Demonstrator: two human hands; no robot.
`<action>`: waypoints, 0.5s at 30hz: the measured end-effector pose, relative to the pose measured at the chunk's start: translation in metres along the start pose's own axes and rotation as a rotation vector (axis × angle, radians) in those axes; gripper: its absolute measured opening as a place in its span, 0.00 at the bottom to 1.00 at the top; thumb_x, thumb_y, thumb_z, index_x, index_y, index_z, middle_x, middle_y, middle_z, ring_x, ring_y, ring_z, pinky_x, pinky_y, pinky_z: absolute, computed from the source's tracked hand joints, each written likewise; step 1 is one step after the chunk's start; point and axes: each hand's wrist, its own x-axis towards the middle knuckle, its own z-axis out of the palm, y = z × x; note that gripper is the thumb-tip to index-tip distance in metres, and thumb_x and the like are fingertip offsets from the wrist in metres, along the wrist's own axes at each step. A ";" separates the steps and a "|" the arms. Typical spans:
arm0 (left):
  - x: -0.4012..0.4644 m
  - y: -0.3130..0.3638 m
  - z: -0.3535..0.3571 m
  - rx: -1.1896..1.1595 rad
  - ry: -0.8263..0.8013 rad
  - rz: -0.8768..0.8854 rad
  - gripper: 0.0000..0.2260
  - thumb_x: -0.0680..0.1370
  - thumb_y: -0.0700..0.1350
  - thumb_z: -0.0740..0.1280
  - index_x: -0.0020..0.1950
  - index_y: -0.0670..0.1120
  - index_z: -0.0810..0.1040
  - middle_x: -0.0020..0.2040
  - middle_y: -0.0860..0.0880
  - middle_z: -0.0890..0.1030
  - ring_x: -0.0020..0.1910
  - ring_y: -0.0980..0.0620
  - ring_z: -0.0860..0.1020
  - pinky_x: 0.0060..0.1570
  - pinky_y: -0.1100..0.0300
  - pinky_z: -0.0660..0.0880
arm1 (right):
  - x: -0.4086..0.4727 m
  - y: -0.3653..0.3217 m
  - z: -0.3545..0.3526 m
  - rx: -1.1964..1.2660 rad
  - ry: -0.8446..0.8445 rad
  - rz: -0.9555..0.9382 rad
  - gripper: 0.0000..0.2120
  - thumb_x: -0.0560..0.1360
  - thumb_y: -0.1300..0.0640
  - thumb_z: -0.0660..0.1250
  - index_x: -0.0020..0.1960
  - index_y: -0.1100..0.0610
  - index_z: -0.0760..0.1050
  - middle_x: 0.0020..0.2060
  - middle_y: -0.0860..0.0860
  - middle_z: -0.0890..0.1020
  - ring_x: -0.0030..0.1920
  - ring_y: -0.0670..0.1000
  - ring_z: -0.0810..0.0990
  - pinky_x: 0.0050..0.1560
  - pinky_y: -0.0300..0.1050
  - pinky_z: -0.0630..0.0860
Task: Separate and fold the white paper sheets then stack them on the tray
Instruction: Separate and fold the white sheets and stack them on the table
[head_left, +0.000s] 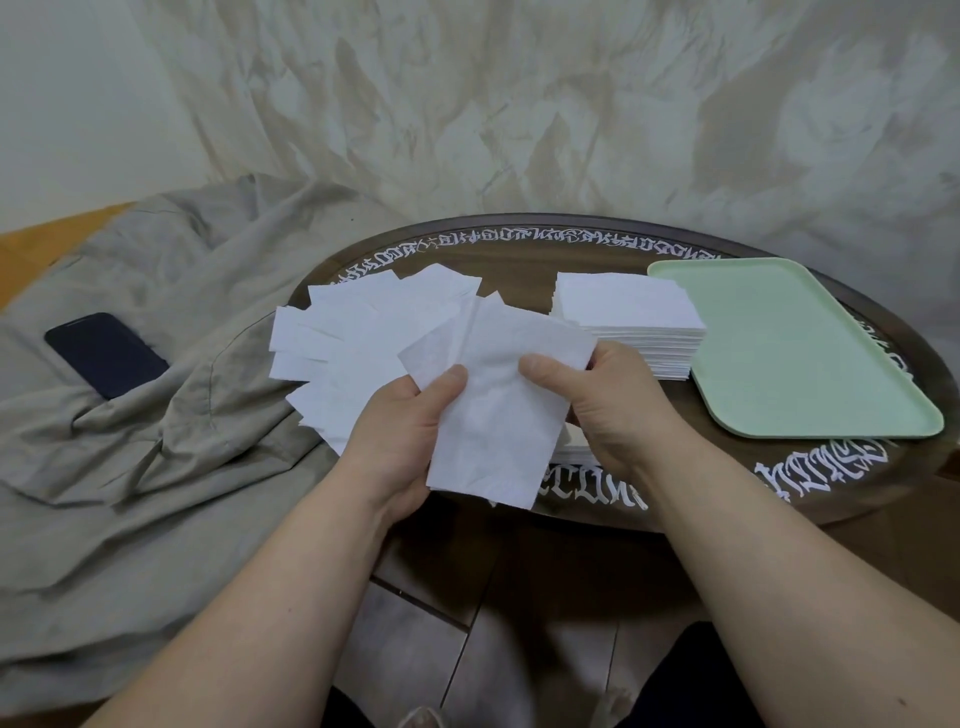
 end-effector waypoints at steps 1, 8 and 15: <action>0.000 0.000 0.001 0.001 -0.005 -0.003 0.10 0.82 0.43 0.63 0.60 0.43 0.79 0.55 0.44 0.85 0.54 0.45 0.84 0.53 0.48 0.80 | 0.000 0.000 0.000 0.037 0.008 0.004 0.06 0.74 0.64 0.71 0.48 0.54 0.81 0.45 0.50 0.86 0.46 0.51 0.85 0.47 0.47 0.80; -0.001 0.000 0.003 -0.028 -0.055 0.007 0.10 0.83 0.43 0.60 0.59 0.44 0.79 0.55 0.46 0.85 0.54 0.47 0.83 0.49 0.53 0.81 | 0.000 0.002 0.000 0.018 0.025 -0.023 0.08 0.74 0.66 0.69 0.47 0.54 0.81 0.44 0.48 0.86 0.46 0.49 0.85 0.49 0.46 0.81; 0.004 0.006 -0.005 0.084 0.068 0.051 0.08 0.82 0.42 0.62 0.52 0.45 0.81 0.49 0.47 0.86 0.48 0.49 0.84 0.44 0.54 0.81 | 0.002 -0.008 -0.016 0.127 0.104 -0.035 0.08 0.74 0.68 0.68 0.47 0.56 0.80 0.43 0.48 0.86 0.45 0.49 0.85 0.45 0.44 0.80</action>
